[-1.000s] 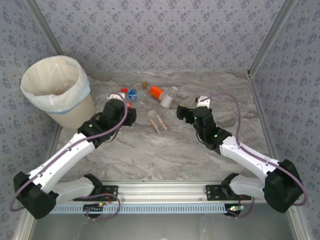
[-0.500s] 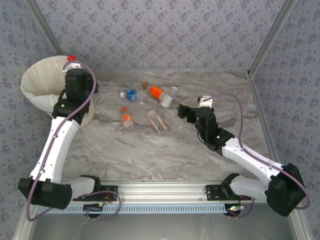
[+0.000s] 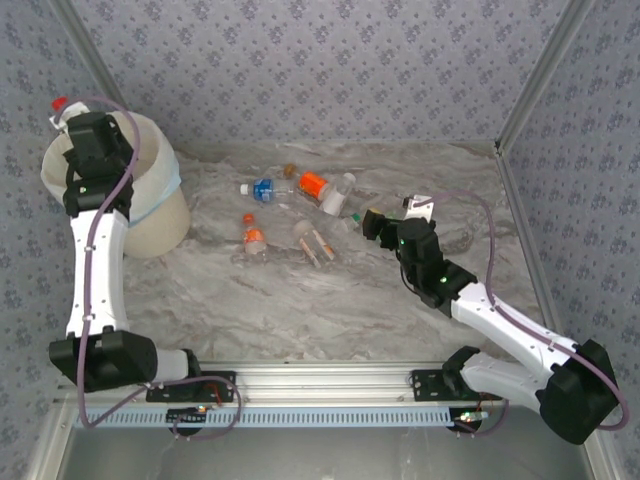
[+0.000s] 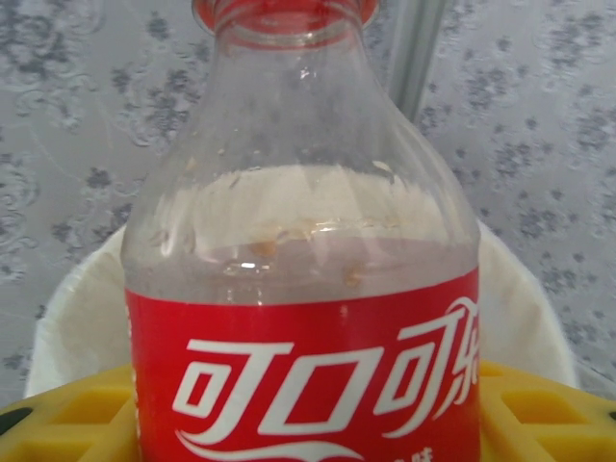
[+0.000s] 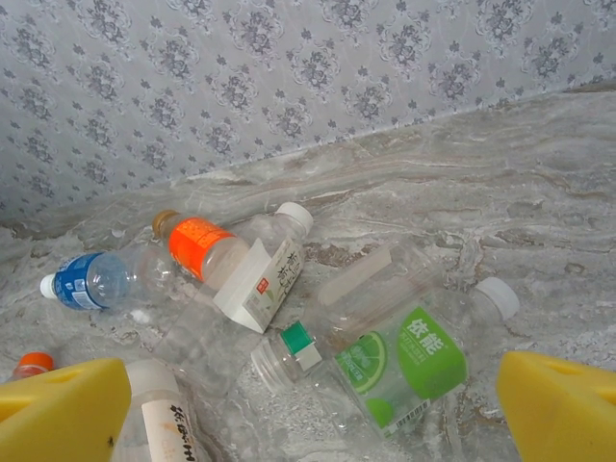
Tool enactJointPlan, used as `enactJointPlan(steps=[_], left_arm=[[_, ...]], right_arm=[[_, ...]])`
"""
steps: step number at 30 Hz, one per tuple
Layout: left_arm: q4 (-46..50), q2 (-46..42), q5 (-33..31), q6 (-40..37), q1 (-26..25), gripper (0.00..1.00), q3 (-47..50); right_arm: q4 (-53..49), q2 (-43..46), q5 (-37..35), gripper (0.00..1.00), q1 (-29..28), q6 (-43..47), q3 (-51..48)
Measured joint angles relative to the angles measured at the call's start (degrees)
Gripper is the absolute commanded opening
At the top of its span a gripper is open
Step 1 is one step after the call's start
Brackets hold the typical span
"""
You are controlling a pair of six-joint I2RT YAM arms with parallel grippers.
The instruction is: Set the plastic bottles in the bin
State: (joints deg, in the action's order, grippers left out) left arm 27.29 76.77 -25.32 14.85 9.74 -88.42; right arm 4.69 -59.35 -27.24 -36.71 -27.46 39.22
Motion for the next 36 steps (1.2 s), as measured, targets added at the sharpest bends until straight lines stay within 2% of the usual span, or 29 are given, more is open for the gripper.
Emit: enactJointPlan(steps=[4,7,10,16,19,25,30,36], left_arm=[[3.19,3.41,-0.13,3.15,5.38,0.65,-2.01],[5.73,6.12,-1.16,5.14,7.54,0.77,-3.30],[8.20,8.00,-0.81,6.71,7.61,0.85,-5.22],[9.73,8.07,3.41,8.83,6.80,0.94,-6.32],[10.08,7.04,4.59,9.09,3.23,0.99,-6.05],[8.46,1.79,7.50,9.09,-7.45,0.99,-1.84],[4.39,-1.31,11.78,9.25,-13.73,0.99,3.08],[1.36,-1.44,16.83,10.36,-18.45,0.99,7.85]], right_arm=[[-0.17,0.00,0.00,1.00,0.00,-0.13,0.00],[-0.48,0.00,0.02,1.00,0.00,-0.11,0.00],[-0.98,0.00,0.02,1.00,0.00,-0.11,0.00],[-1.60,0.00,0.02,1.00,0.00,-0.09,0.00],[-1.95,-0.33,0.31,1.00,0.33,0.04,0.02],[-6.54,-3.65,4.39,1.00,2.25,3.23,1.29],[-14.38,-8.48,9.33,1.00,6.03,5.62,6.56],[-20.26,-17.55,10.67,1.00,8.90,-0.59,13.62]])
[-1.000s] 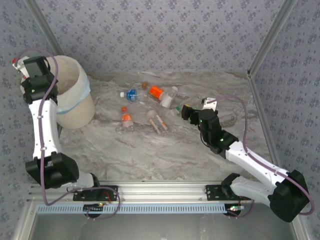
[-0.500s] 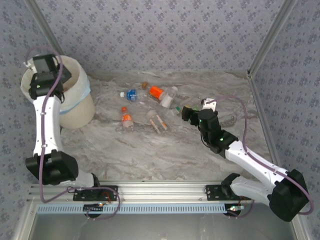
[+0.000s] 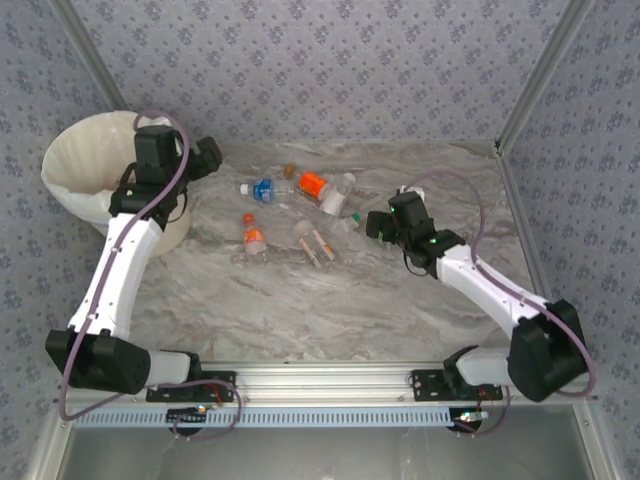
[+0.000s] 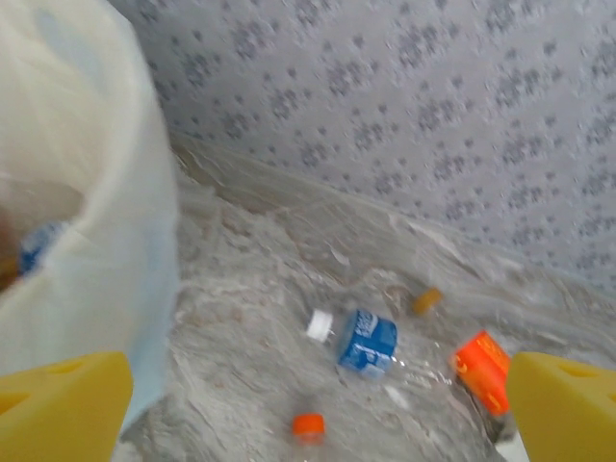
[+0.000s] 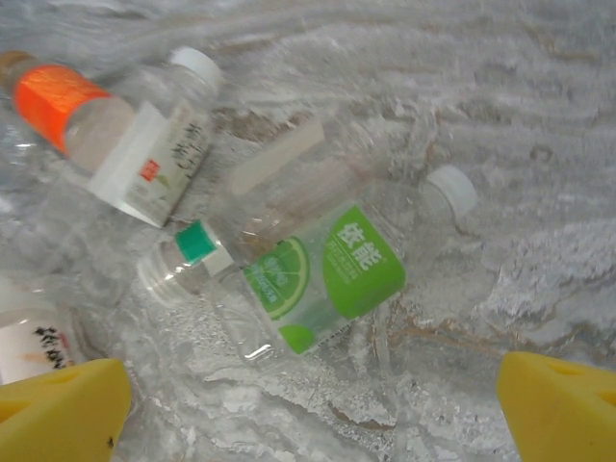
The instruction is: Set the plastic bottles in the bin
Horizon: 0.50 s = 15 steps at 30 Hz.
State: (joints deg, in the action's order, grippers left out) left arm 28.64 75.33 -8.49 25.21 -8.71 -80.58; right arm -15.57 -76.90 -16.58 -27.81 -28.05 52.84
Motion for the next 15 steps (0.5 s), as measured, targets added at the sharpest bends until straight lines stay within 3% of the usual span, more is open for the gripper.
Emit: enactJointPlan(steps=[9,15], left_arm=[[-2.75,-2.56,0.26,4.48,-0.42,0.99,10.71],[-3.96,-5.60,-1.60,4.90,-0.42,0.99,12.24]], right_arm=[[-4.81,-17.53,-2.12,1.00,-0.09,-11.87,8.35],[-4.55,-22.34,-5.33,1.00,-0.35,-17.75,10.34]])
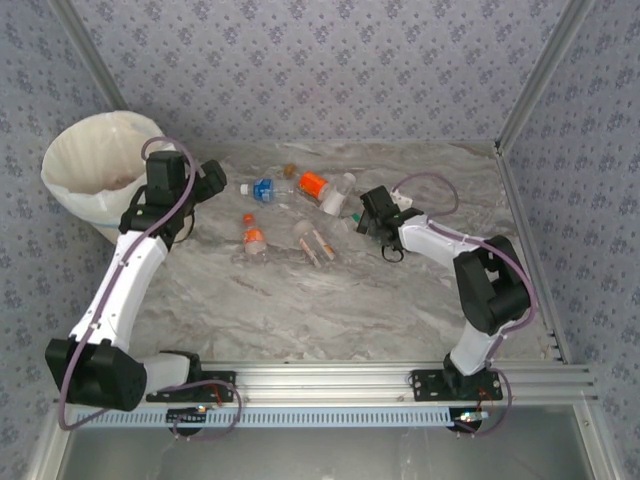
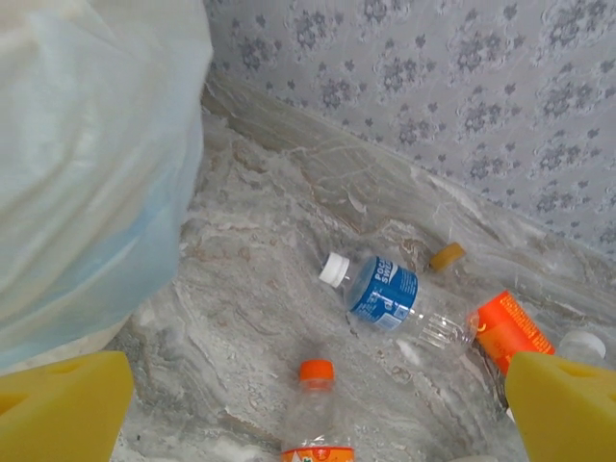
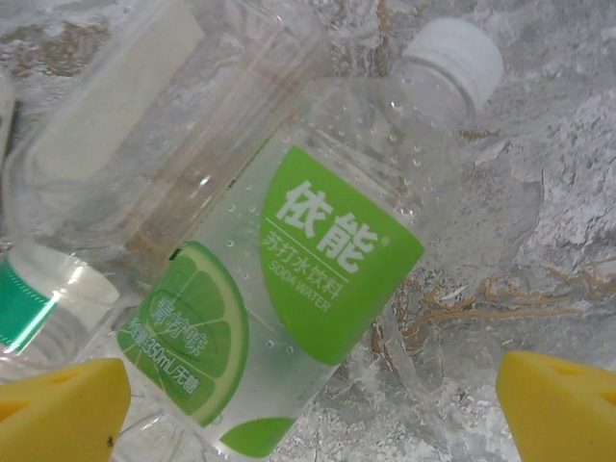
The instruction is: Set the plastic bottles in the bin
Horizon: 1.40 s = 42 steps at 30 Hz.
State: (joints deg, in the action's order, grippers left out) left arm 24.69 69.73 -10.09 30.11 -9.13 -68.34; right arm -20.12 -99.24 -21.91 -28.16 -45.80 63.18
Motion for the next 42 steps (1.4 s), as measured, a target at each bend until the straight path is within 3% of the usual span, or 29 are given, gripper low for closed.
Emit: enactJointPlan(steps=[14,26,31,42], left_arm=[[-0.94,-1.36,-0.85,0.44,0.00,1.00,1.44],[-1.05,-1.36,-0.37,0.61,0.00,0.99,1.70],[-1.97,-0.74,4.33,0.59,-0.04,0.99,1.97],[-7.41,4.00,20.28,-0.22,-3.98,0.99,1.99]], right_arm=[[6.40,-5.53,1.81,0.93,1.36,-3.93,0.07],[7.26,-7.50,2.19,0.62,1.99,-2.75,0.00],[8.11,-1.07,1.62,0.55,1.84,0.02,-5.75],[12.74,20.33,-0.87,0.52,-1.44,10.01,-16.33]])
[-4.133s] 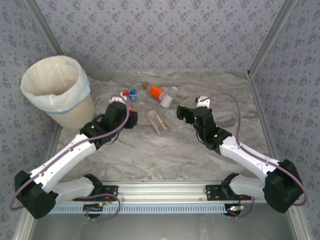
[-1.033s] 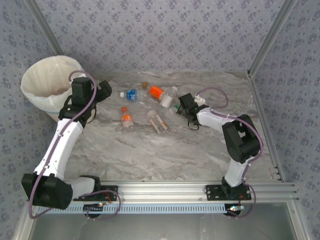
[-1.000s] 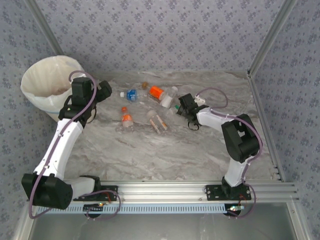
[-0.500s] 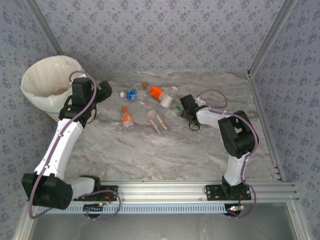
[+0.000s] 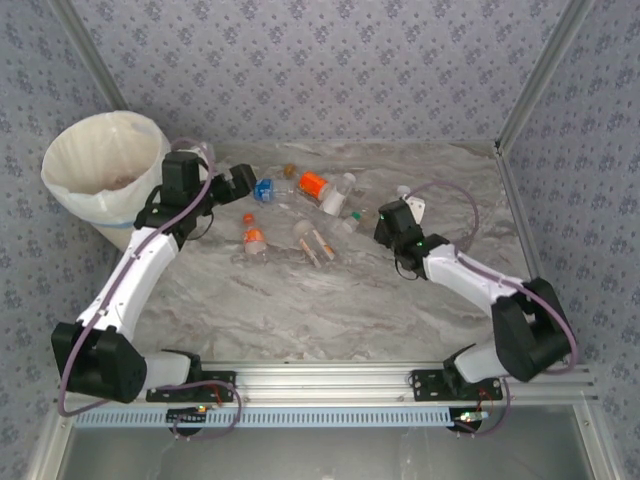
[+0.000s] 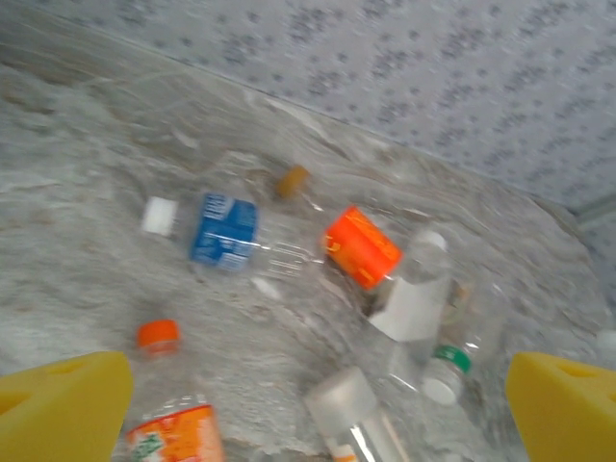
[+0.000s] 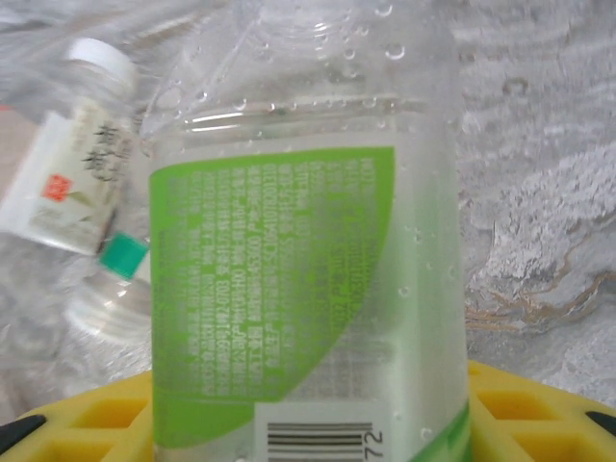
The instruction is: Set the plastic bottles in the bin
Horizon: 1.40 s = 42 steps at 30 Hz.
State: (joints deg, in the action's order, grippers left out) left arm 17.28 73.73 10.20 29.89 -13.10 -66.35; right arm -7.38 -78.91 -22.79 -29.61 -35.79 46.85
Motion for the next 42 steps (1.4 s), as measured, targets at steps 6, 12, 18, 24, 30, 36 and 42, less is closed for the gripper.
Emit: enactJointPlan(steps=[6,12,18,24,30,36,42], left_arm=[[-2.80,3.45,11.89,0.00,-1.16,1.00,-0.50],[-4.24,4.70,18.82,-0.33,-4.61,0.99,-1.14],[-7.52,4.81,22.77,-0.17,-8.46,0.99,-2.64],[-8.37,6.27,22.73,0.46,-11.19,0.93,-5.11],[-8.31,7.89,21.92,1.27,-12.98,0.82,-5.84],[-7.89,8.52,19.61,1.57,-14.25,0.51,-6.25],[-7.48,8.33,18.34,4.79,-14.29,0.32,-7.13]], right_arm=[[3.06,8.46,2.03,0.51,-2.32,8.33,-3.10],[5.92,12.66,9.40,0.50,-3.56,15.10,-3.87],[9.09,12.87,20.37,0.50,-5.25,19.26,-3.69],[10.95,9.40,28.41,0.51,-8.24,21.66,0.17],[12.57,5.42,32.87,0.51,-10.45,23.23,5.03],[13.29,2.10,35.69,0.51,-12.57,24.48,8.44],[13.62,1.27,36.22,0.52,-13.03,24.92,8.57]])
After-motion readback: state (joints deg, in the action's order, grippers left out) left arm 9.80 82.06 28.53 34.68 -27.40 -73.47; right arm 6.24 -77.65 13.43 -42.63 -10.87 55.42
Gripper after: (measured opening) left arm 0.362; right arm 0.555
